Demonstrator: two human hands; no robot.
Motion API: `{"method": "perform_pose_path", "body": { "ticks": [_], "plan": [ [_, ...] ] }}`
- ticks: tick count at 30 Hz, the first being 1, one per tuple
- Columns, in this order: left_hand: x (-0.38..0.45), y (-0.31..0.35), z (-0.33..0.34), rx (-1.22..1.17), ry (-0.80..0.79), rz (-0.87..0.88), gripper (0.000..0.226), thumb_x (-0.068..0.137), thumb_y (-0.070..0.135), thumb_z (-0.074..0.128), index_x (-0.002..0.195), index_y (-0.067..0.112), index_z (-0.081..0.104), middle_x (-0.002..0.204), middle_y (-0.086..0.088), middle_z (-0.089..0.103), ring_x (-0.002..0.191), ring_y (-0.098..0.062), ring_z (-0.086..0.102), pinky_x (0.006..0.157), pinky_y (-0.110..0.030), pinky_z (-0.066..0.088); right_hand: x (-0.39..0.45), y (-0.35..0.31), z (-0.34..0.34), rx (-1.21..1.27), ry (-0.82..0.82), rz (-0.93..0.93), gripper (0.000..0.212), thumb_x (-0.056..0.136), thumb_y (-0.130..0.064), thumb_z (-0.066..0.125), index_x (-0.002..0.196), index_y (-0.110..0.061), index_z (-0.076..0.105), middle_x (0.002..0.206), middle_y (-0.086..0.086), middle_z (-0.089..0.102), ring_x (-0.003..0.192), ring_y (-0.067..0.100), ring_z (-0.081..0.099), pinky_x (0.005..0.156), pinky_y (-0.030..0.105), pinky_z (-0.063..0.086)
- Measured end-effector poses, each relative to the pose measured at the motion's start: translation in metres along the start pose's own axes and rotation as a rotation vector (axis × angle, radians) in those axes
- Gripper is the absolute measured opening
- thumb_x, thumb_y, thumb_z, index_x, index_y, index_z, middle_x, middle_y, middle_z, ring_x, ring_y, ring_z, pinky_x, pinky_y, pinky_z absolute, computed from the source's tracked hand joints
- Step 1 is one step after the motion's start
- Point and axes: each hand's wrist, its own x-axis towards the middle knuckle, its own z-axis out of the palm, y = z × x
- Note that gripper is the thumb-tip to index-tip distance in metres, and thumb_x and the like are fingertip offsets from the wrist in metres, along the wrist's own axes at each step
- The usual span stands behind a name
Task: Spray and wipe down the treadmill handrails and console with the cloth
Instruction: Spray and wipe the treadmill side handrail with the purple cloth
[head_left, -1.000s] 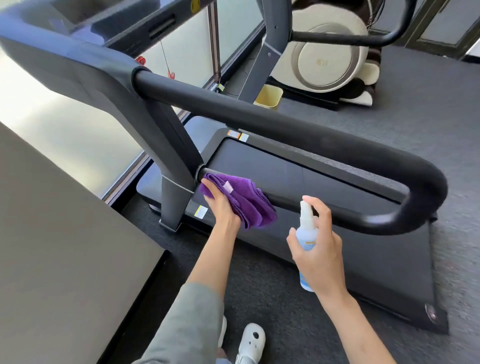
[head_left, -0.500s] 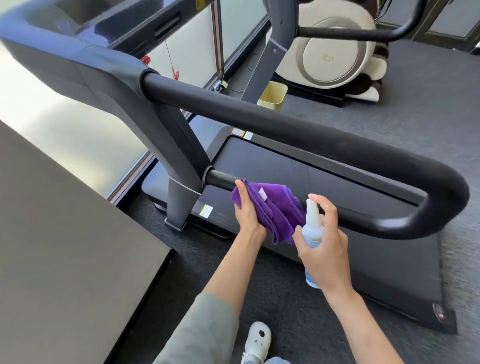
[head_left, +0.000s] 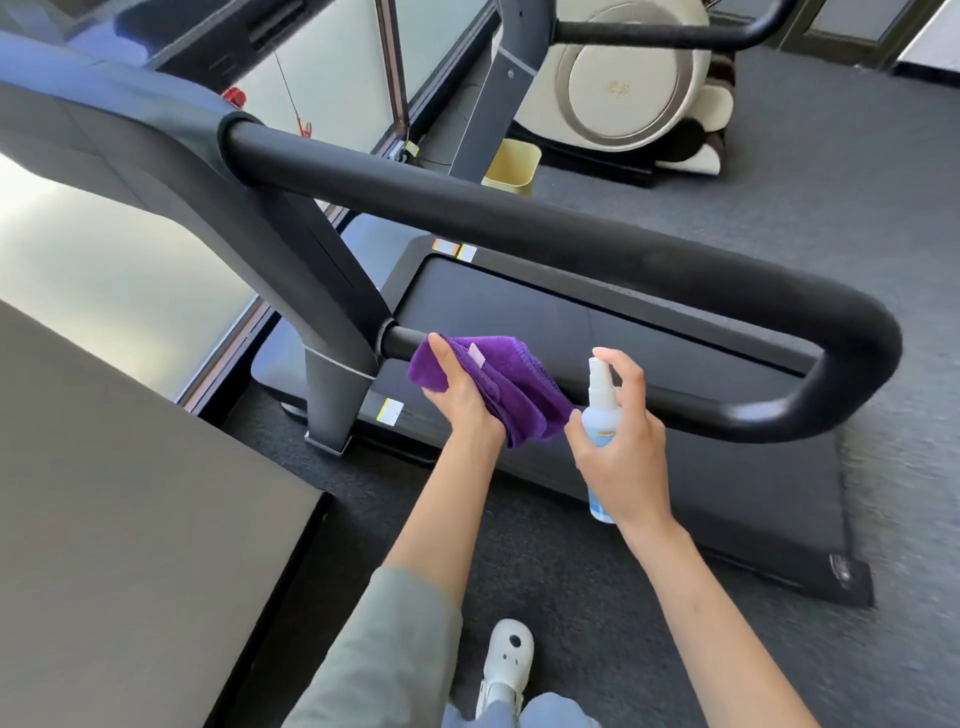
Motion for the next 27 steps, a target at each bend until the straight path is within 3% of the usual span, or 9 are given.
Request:
{"method": "perform_pose_path", "body": {
  "ticks": [4, 7, 10, 13, 17, 21, 25, 27],
  "plan": [
    [-0.009, -0.012, -0.004, 0.104, -0.098, -0.086, 0.070, 0.078, 0.060, 0.067, 0.133, 0.025, 0.042, 0.124, -0.005, 0.060, 0.110, -0.029, 0.061, 0.100, -0.055, 0.046, -0.002, 0.005, -0.007, -0.011, 0.025, 0.050, 0.064, 0.086, -0.001, 0.064, 0.133, -0.036, 0.039, 0.096, -0.009, 0.060, 0.072, 0.023, 0.057, 0.070, 0.047, 0.055],
    [-0.009, 0.000, -0.013, 0.109, -0.076, -0.093, 0.066, 0.079, 0.058, 0.068, 0.130, 0.021, 0.047, 0.124, -0.008, 0.062, 0.109, -0.031, 0.062, 0.099, -0.056, 0.047, -0.007, 0.004, -0.015, -0.022, 0.025, 0.077, 0.064, 0.087, -0.002, 0.065, 0.134, -0.037, 0.039, 0.100, -0.007, 0.059, 0.072, 0.027, 0.060, 0.069, 0.051, 0.056],
    [0.013, 0.036, -0.020, 0.050, 0.015, -0.029, 0.068, 0.080, 0.061, 0.065, 0.133, 0.022, 0.046, 0.127, -0.005, 0.061, 0.113, -0.030, 0.061, 0.100, -0.052, 0.046, -0.016, 0.004, -0.024, -0.036, 0.038, 0.085, 0.062, 0.087, -0.004, 0.065, 0.134, -0.037, 0.041, 0.097, -0.011, 0.058, 0.068, 0.025, 0.059, 0.067, 0.041, 0.054],
    [0.032, 0.054, -0.019, 0.066, -0.016, -0.059, 0.077, 0.078, 0.069, 0.060, 0.138, 0.022, 0.044, 0.132, -0.004, 0.058, 0.119, -0.030, 0.057, 0.105, -0.053, 0.042, -0.025, 0.004, -0.032, -0.091, 0.071, 0.083, 0.061, 0.087, -0.004, 0.067, 0.133, -0.035, 0.042, 0.096, -0.015, 0.059, 0.068, 0.016, 0.052, 0.068, 0.028, 0.044],
    [0.026, 0.041, -0.015, 0.140, 0.024, -0.038, 0.073, 0.076, 0.064, 0.068, 0.129, 0.019, 0.048, 0.122, -0.005, 0.063, 0.100, -0.027, 0.064, 0.098, -0.052, 0.048, -0.035, 0.004, -0.039, -0.105, 0.116, 0.120, 0.060, 0.087, -0.005, 0.067, 0.134, -0.034, 0.042, 0.101, -0.016, 0.059, 0.072, 0.017, 0.053, 0.069, 0.029, 0.043],
    [0.008, 0.020, -0.005, 0.122, 0.058, -0.052, 0.078, 0.072, 0.064, 0.072, 0.131, 0.018, 0.049, 0.115, -0.003, 0.065, 0.097, -0.026, 0.066, 0.098, -0.050, 0.049, -0.035, 0.008, -0.049, -0.082, 0.109, 0.100, 0.061, 0.087, -0.006, 0.067, 0.133, -0.037, 0.041, 0.100, -0.016, 0.062, 0.072, 0.019, 0.055, 0.069, 0.029, 0.045],
    [-0.012, -0.009, 0.001, 0.096, 0.028, -0.034, 0.077, 0.074, 0.063, 0.071, 0.134, 0.022, 0.046, 0.121, -0.003, 0.063, 0.099, -0.026, 0.065, 0.095, -0.047, 0.050, -0.036, 0.023, -0.059, -0.031, 0.036, 0.033, 0.064, 0.087, -0.004, 0.068, 0.132, -0.039, 0.040, 0.106, -0.040, 0.055, 0.076, 0.013, 0.056, 0.071, 0.023, 0.046],
    [-0.023, -0.024, 0.005, 0.080, -0.001, -0.034, 0.078, 0.074, 0.063, 0.070, 0.135, 0.022, 0.044, 0.122, -0.004, 0.062, 0.103, -0.028, 0.063, 0.095, -0.048, 0.049, -0.036, 0.032, -0.066, -0.027, -0.005, -0.029, 0.066, 0.086, -0.003, 0.068, 0.133, -0.040, 0.040, 0.110, -0.033, 0.055, 0.079, 0.014, 0.056, 0.072, 0.023, 0.045]
  ]
}}
